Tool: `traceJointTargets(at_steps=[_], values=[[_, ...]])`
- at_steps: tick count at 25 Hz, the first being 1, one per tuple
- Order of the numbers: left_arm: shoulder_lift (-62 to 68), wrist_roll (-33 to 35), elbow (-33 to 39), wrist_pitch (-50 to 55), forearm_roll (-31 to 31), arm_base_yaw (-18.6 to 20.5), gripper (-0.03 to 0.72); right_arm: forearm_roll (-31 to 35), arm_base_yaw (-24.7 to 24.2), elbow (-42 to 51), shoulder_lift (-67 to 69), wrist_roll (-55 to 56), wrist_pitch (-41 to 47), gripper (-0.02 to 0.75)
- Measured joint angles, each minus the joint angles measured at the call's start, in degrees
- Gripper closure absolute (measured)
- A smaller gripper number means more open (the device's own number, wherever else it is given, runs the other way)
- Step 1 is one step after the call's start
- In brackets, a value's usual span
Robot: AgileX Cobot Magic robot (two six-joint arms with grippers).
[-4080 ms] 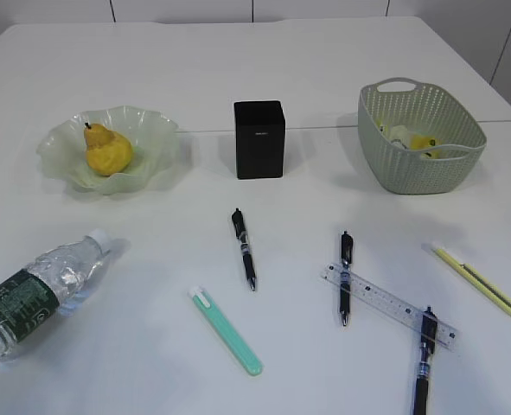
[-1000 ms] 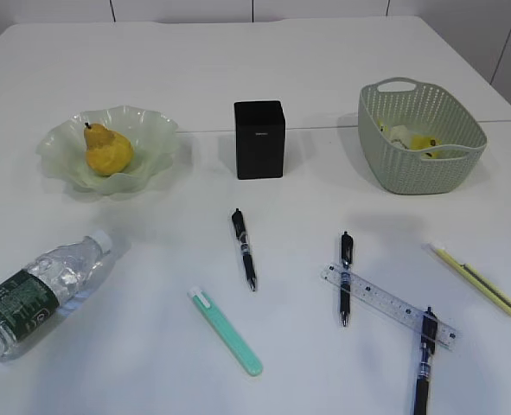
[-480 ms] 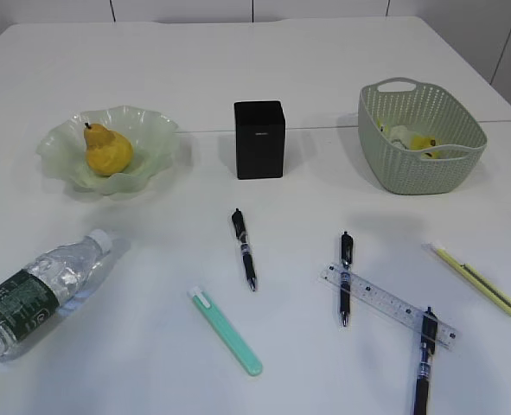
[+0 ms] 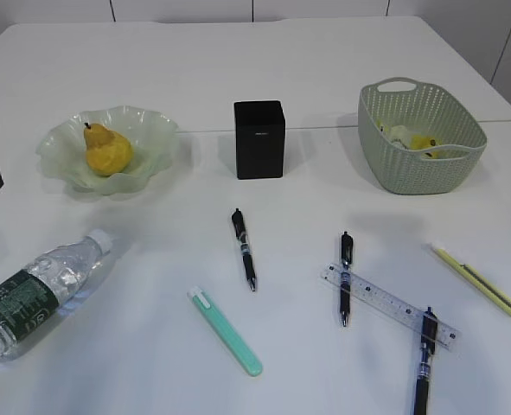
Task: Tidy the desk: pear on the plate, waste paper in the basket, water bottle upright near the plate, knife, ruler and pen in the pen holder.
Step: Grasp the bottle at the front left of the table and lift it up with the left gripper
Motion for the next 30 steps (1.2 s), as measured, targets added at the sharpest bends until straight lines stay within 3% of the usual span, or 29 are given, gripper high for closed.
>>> traceJointTargets(at_steps=[19,30], values=[[0.0,0.13,0.0,-1.71,-2.43,-1.34,0.101,0.0,0.0,0.0,0.0,0.0,0.0,0.279],[4.56,7.34,0.0,-1.17,-6.1,-1.34,0.088,0.0,0.0,0.0,0.0,0.0,0.0,0.279]])
